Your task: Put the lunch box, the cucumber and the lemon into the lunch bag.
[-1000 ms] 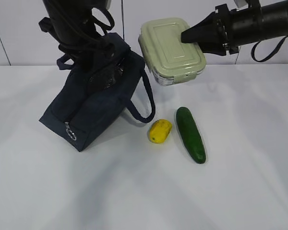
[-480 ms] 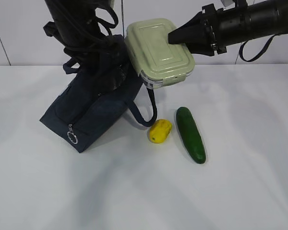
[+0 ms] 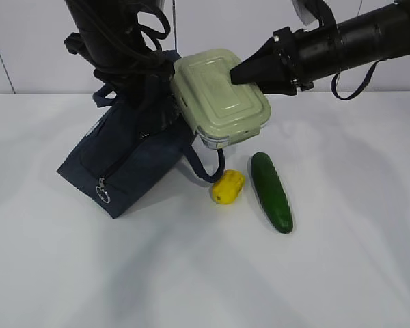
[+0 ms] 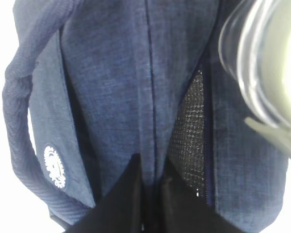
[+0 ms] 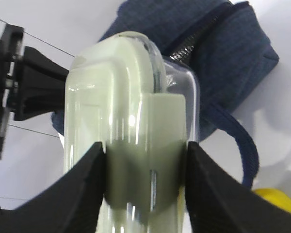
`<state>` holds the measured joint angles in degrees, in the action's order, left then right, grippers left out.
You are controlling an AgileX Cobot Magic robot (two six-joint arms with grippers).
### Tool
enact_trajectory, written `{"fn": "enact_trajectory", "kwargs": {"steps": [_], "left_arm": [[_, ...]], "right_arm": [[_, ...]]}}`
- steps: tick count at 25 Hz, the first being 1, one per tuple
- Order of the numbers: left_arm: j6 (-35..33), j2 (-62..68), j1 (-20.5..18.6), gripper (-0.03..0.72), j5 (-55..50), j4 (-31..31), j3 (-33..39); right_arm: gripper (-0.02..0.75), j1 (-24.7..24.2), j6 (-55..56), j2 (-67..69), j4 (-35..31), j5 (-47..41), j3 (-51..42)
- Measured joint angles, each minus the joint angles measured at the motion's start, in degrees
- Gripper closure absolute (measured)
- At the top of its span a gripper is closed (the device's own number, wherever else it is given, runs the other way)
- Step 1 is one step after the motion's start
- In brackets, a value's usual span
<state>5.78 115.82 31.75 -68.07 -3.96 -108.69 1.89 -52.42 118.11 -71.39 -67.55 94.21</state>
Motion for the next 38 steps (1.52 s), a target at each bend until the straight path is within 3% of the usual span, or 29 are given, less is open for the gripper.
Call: {"fn": "enact_trajectory", "kwargs": {"steps": [13,38], "left_arm": [[0.0,0.0,0.0,0.685,0.38,0.84,0.0],[-1.79,0.0,0.0,0.685,1.52,8.48,0.0]], "right_arm": [[0.376,1.5,0.32,3.37,3.92,0.0,0.13],[0.376,4.37,0.55,5.13,4.39,0.0,0.13]]}}
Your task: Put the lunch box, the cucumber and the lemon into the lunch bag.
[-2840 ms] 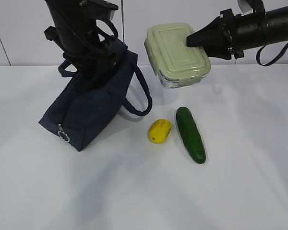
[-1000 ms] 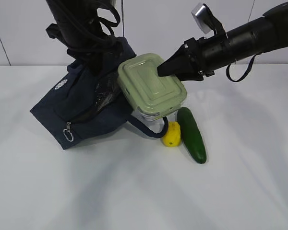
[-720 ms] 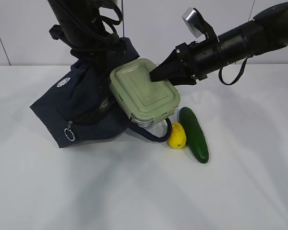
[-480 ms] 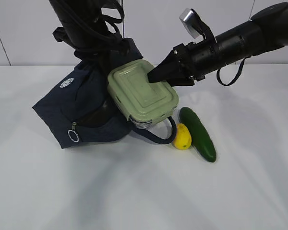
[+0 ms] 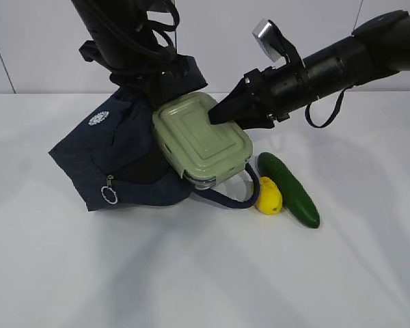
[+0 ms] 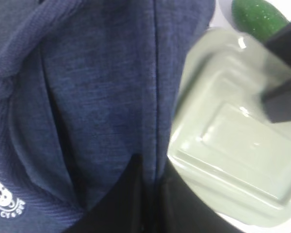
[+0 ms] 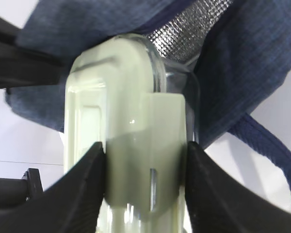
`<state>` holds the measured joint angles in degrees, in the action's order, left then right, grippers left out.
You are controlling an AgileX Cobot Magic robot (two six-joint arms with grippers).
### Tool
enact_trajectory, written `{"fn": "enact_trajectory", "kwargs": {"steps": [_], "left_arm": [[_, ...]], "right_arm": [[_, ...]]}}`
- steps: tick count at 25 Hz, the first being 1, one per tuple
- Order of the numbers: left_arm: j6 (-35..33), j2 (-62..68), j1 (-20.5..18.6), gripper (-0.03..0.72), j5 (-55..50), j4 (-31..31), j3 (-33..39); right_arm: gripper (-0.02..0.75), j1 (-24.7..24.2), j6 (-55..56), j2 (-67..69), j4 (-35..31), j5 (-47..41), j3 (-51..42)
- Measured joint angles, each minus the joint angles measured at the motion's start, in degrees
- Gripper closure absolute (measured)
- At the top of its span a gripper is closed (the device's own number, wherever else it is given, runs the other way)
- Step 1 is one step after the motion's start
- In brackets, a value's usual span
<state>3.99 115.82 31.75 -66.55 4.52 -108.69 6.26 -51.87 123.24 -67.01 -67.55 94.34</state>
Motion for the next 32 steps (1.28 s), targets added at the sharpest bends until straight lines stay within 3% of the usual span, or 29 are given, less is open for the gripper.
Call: {"fn": "enact_trajectory", "kwargs": {"steps": [15,32], "left_arm": [[-0.9,0.0,0.0,0.685,0.0,3.24,0.0],[-1.21,0.0,0.0,0.685,0.0,5.74,0.0]], "right_arm": [[0.376,0.27,-0.92,4.41,-5.85,0.42,2.03],[0.377,4.43,-4.54,8.77,-9.9,3.5,6.88]]}}
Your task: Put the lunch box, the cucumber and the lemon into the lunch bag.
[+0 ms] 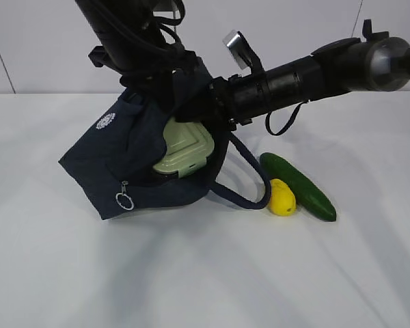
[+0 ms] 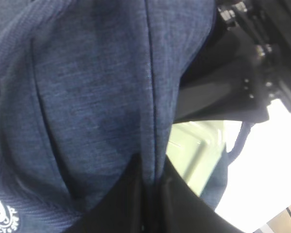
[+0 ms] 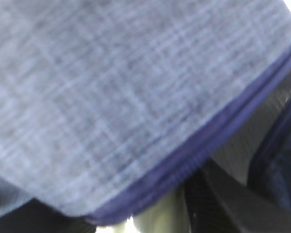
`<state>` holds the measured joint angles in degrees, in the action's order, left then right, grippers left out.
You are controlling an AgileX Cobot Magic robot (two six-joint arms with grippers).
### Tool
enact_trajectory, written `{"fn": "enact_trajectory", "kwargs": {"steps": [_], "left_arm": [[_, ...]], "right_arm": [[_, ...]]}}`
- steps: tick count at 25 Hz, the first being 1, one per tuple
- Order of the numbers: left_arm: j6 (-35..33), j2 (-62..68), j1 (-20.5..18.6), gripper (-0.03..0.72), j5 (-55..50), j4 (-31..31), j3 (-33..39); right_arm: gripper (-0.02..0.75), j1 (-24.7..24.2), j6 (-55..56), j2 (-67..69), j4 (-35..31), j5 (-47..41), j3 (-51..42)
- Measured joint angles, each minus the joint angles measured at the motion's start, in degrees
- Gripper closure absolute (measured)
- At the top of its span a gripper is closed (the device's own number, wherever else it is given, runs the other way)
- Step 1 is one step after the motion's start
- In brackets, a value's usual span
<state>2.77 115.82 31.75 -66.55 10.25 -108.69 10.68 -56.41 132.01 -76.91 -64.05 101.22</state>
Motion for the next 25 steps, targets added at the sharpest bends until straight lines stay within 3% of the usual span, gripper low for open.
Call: {"fn": "enact_trajectory", "kwargs": {"steps": [25], "left_arm": [[-0.13,0.0,0.0,0.685,1.12,6.29,0.0]], "right_arm": [[0.377,1.57,-6.4,0.82,-4.01,7.58,0.0]]}}
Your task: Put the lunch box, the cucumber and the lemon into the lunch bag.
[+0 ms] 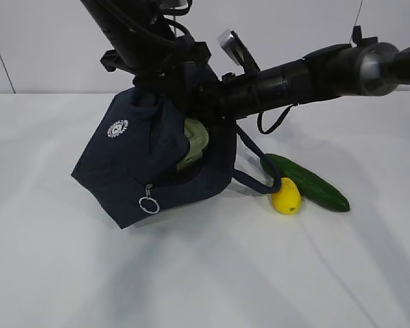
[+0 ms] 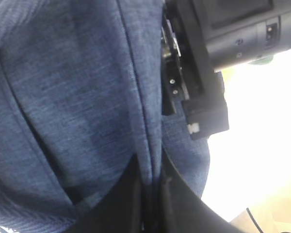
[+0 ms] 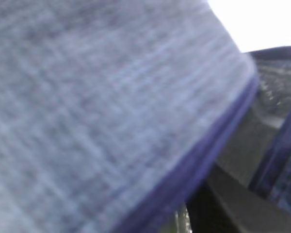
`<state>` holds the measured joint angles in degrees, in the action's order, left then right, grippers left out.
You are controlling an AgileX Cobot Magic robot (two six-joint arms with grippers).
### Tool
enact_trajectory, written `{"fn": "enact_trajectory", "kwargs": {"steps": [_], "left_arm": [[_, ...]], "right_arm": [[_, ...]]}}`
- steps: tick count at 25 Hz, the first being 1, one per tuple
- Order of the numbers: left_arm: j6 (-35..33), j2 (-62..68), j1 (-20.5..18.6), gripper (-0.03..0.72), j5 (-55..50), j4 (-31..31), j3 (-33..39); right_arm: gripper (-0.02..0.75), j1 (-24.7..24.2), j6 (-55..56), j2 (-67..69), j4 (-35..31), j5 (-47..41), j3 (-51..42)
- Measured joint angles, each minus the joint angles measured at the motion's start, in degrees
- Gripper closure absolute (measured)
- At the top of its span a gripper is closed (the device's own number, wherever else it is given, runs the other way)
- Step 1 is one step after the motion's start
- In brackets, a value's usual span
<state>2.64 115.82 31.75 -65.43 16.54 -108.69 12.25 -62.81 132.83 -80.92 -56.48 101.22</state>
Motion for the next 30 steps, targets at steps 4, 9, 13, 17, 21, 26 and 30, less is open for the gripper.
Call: {"fn": "enact_trajectory", "kwargs": {"steps": [4,9,13,17,21,26,30], "left_arm": [[-0.1,0.0,0.0,0.685,0.1,0.23,0.0],[-0.1,0.0,0.0,0.685,0.59,0.73,0.0],[-0.1,0.0,0.0,0.685,0.81,1.48,0.0],[-0.1,0.0,0.0,0.685,0.81,1.74,0.0],[-0.1,0.77,0.0,0.685,0.93,2.35,0.0],[-0.1,1.92,0.12,0.685,1.42,3.1,0.0],[-0.2,1.92,0.12,0.685,1.53,3.13,0.0]], "right_arm": [[0.377,0.0,-0.1,0.0,0.13,0.51,0.0],[0.378,0.0,-0.22,0.05,0.64,1.59,0.0],[0.378,0.0,-0.22,1.55,0.27,1.55,0.15],[0.378,0.0,-0.22,4.25,-0.18,1.3,0.15],[0.378,0.0,-0.22,5.01,-0.18,1.3,0.15],[0.378,0.0,-0.22,5.01,-0.18,1.3,0.15],[0.378,0.0,-0.22,5.22,0.13,1.3,0.19]]}}
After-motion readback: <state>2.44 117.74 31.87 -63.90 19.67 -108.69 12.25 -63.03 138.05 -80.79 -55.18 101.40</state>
